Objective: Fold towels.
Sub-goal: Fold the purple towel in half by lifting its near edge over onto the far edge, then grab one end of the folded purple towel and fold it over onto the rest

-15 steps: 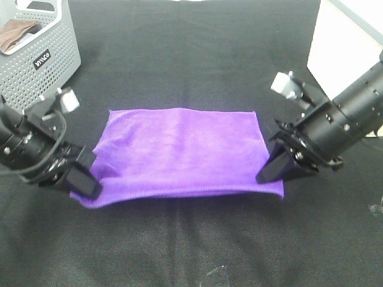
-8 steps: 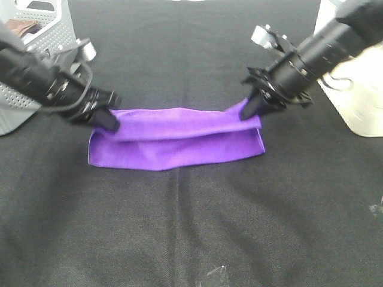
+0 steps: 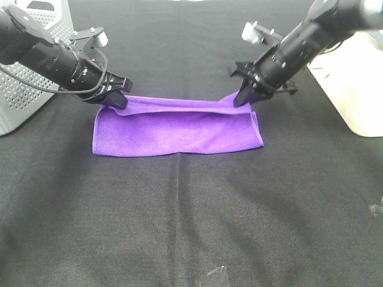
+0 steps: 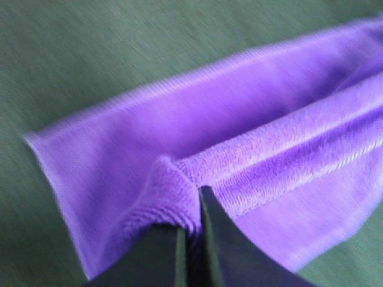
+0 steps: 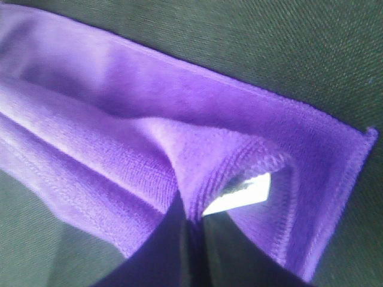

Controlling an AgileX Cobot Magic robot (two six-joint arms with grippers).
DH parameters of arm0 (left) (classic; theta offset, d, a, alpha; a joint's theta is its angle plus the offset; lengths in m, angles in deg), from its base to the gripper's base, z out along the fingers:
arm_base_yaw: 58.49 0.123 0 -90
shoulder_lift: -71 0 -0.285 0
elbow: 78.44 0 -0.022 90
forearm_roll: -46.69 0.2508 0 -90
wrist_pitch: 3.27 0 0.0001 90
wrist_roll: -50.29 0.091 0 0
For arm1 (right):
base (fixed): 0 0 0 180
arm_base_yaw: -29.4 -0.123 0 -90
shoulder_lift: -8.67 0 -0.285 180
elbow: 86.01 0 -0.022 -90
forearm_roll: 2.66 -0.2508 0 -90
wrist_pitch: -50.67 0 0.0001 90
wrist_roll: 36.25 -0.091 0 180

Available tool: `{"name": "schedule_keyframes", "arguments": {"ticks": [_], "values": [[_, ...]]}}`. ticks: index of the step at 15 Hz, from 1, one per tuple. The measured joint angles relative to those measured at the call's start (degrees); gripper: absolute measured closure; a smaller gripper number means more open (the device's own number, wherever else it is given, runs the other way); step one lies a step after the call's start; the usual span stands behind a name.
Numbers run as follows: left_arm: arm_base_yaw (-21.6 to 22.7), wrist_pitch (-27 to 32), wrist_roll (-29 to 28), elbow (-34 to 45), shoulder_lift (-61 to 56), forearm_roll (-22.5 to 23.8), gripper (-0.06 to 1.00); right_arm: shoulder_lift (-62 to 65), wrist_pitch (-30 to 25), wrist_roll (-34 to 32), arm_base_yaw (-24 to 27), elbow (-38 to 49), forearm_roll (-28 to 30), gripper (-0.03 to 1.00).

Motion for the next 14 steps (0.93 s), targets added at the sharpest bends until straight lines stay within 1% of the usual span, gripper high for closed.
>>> {"name": "schedule_keyframes", "arguments": {"ticks": [3, 5, 6, 8, 9, 10, 12, 13, 14], "values": [[0.0, 0.0, 0.06, -2.41, 2.81, 0.8, 0.94, -1.95, 1.03, -0.86, 0.0, -0.34, 0.63, 0.97], [0.0, 0.0, 0.17, -2.58, 3.21, 0.86, 0.94, -2.35, 1.15, -1.6, 0.0, -0.34, 0.86, 0.97], [0.0, 0.0, 0.17, -2.58, 3.32, 0.86, 0.94, -2.69, 1.89, -1.78, 0.0, -0.34, 0.86, 0.95], [0.0, -0.06, 0.17, -2.58, 3.38, 1.6, 0.91, -2.69, 4.18, -1.83, 0.0, -0.34, 1.32, 0.84], [0.0, -0.06, 0.17, -2.58, 3.38, 1.78, 0.85, -2.69, 4.58, -1.83, 0.0, -0.34, 1.6, 0.78], [0.0, -0.23, 0.17, -2.58, 3.38, 1.78, 0.75, -2.69, 5.16, -1.83, 0.0, -0.34, 1.78, 0.69], [0.0, -0.29, 0.17, -2.58, 3.38, 1.78, 0.52, -2.69, 5.56, -1.83, 0.06, -0.34, 2.41, 0.5], [0.0, -0.29, -0.63, -2.58, 3.38, 1.78, 0.37, -2.69, 5.5, -1.83, 0.06, -0.34, 3.04, 0.41], [0.0, -0.29, -1.78, -2.58, 3.38, 1.78, 0.25, -2.69, 5.33, -1.83, 0.17, -0.34, 3.27, 0.36]]}}
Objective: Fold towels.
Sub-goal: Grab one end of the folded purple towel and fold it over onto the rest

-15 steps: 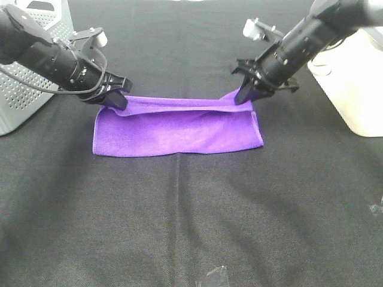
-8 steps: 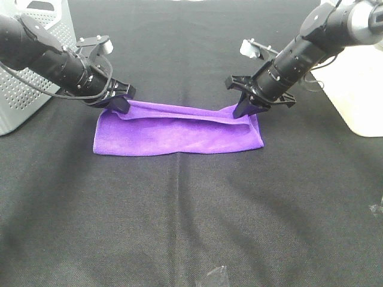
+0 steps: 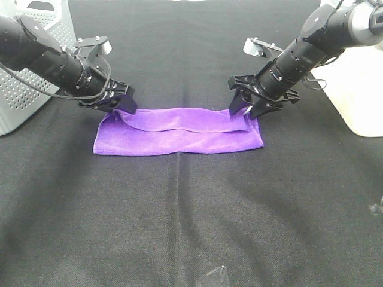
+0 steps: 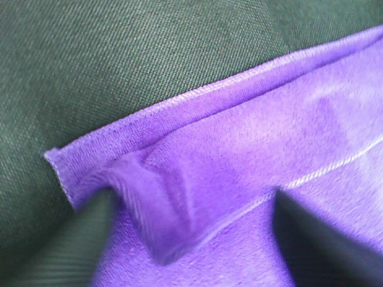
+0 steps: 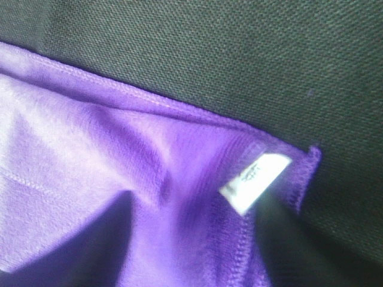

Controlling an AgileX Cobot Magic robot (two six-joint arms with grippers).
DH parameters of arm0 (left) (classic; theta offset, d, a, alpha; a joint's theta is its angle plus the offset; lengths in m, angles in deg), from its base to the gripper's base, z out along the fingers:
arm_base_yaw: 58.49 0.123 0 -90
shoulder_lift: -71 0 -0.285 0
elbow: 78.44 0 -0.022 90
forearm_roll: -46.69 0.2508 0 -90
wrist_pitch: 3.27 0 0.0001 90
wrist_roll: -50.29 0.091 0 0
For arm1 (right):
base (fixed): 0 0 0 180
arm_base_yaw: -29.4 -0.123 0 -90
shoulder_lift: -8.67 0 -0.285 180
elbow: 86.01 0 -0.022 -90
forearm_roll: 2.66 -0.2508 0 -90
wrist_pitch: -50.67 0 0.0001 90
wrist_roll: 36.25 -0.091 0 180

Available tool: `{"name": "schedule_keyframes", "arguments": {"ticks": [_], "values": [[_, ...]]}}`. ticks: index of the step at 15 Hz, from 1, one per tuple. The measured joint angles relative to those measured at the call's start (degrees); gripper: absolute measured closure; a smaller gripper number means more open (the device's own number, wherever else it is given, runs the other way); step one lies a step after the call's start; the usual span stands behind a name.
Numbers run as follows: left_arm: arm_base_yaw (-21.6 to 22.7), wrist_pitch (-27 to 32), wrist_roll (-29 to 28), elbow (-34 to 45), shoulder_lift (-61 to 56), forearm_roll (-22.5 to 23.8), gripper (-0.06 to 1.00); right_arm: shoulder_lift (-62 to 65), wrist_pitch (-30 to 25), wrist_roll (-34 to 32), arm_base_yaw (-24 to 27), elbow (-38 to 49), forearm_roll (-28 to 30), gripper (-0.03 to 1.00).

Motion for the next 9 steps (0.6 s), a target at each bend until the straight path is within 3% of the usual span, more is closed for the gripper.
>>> {"name": "schedule_keyframes", "arguments": {"ticks": [2, 4, 7, 9], "values": [[0.0, 2.01, -1.09, -0.11, -0.74, 1.15, 0.14, 1.38, -2.64, 0.0, 0.0, -0.34, 2.35, 0.32], [0.0, 9.4, -2.92, -1.15, -2.92, 4.18, 0.13, 4.01, -7.85, 0.0, 0.0, -2.12, 4.01, 0.32], [0.0, 20.57, -10.66, -2.75, -4.35, 13.41, 0.13, 7.91, -20.17, -1.38, 0.0, -3.44, 4.18, 0.32], [0.97, 22.0, -13.92, -2.75, -4.35, 17.88, 0.13, 8.65, -24.06, -3.04, 0.0, -3.44, 4.93, 0.32]]}}
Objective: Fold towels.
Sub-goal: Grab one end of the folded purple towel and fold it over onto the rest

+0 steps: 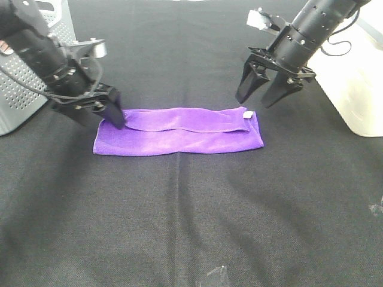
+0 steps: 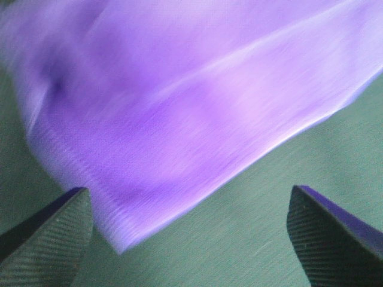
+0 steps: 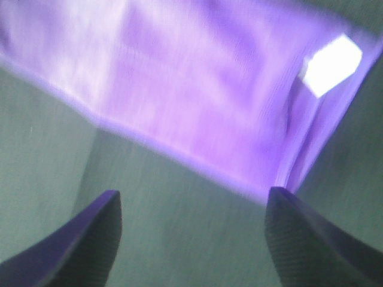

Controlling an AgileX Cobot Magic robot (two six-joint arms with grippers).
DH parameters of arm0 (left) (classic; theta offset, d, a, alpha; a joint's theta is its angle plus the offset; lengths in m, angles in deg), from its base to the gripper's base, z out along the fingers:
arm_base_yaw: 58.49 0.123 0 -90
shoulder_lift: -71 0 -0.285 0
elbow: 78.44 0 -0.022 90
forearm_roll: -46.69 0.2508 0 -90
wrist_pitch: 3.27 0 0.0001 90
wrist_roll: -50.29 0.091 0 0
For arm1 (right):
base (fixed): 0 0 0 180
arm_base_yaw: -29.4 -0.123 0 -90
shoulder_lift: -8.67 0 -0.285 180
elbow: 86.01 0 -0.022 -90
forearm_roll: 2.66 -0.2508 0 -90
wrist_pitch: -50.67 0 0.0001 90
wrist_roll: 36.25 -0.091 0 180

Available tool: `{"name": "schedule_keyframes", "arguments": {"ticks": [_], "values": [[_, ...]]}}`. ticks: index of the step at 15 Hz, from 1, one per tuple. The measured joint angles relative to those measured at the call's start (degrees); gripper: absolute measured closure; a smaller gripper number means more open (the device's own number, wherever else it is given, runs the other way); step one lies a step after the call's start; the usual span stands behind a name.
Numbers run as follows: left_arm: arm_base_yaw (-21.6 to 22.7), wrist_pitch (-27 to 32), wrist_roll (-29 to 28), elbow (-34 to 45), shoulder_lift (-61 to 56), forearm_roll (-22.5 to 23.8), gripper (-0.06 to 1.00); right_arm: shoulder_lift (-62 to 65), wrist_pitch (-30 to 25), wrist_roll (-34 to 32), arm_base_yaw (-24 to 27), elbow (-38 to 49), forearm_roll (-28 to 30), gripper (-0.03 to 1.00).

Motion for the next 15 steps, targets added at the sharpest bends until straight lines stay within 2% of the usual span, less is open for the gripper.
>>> {"name": "schedule_keyframes", "arguments": {"ticks": [2, 5, 6, 10, 15], "values": [[3.27, 0.29, -0.34, 0.0, 0.23, -0.4, 0.13, 0.0, -1.89, -3.21, 0.0, 0.0, 1.2, 0.31], [7.68, 0.97, 5.84, -0.11, 2.98, -7.16, 0.07, 0.0, -2.41, -5.9, 0.0, 0.0, 3.67, 0.25], [7.85, 1.09, 8.37, -0.17, 5.1, -10.54, 0.06, 0.0, -2.41, -6.02, 0.0, 0.0, 3.78, 0.25], [8.02, 1.72, 9.28, -2.01, 8.94, -14.55, 0.06, 0.0, -2.41, -6.13, 0.0, 0.0, 3.9, 0.24], [8.14, 1.6, 7.05, -2.12, 9.17, -15.53, 0.06, 0.0, -2.41, -6.13, 0.0, 0.0, 3.95, 0.24]]}}
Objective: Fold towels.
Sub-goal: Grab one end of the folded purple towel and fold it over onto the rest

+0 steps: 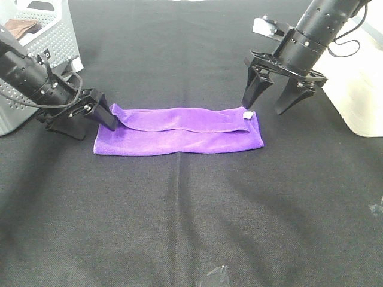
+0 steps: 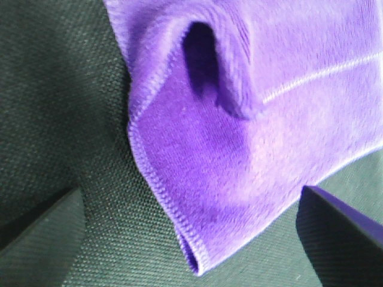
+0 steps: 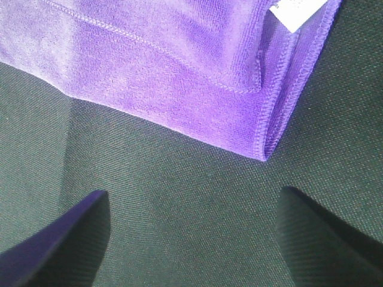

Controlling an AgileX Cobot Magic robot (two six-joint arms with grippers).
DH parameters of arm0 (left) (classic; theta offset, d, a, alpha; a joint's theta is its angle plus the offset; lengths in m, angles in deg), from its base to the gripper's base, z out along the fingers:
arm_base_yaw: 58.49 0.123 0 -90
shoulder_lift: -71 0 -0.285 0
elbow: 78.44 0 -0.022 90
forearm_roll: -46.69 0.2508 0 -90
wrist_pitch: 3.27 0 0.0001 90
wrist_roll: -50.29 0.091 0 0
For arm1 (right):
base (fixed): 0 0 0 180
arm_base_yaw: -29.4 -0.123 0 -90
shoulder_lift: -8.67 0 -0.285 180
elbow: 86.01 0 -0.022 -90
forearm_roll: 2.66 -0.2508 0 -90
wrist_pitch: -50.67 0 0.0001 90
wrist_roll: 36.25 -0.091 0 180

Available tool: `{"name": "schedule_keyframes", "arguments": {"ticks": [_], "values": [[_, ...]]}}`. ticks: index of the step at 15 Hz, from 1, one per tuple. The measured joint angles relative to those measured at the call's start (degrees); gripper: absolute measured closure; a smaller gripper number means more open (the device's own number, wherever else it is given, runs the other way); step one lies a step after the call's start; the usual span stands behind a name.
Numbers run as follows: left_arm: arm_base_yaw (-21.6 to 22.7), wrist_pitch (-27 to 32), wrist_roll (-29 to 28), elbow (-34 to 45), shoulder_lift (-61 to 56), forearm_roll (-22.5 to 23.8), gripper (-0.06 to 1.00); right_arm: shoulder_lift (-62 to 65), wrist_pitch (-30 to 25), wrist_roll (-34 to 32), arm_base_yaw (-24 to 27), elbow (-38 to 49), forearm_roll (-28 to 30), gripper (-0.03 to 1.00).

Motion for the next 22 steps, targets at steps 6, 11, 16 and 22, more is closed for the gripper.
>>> {"name": "schedule_keyframes", "arguments": {"ticks": [6, 11, 16, 22], "values": [[-5.79, -0.4, -5.96, -4.81, 3.44, -0.92, 0.11, 0.17, 0.0, -1.09, 0.0, 0.0, 0.0, 0.24], [-9.63, -0.06, -12.78, -10.89, 7.51, 2.01, 0.66, 5.39, 0.0, -1.15, 0.0, 0.0, 0.4, 0.24], [-9.85, 2.06, -13.18, -10.94, 6.88, 6.99, 0.9, 8.88, 0.0, -2.01, 0.0, 0.0, 0.8, 0.24], [-7.62, 8.31, -16.73, -10.31, -0.23, 22.4, 0.9, 13.46, 0.0, -4.07, 0.0, 5.04, 0.8, 0.24]]}}
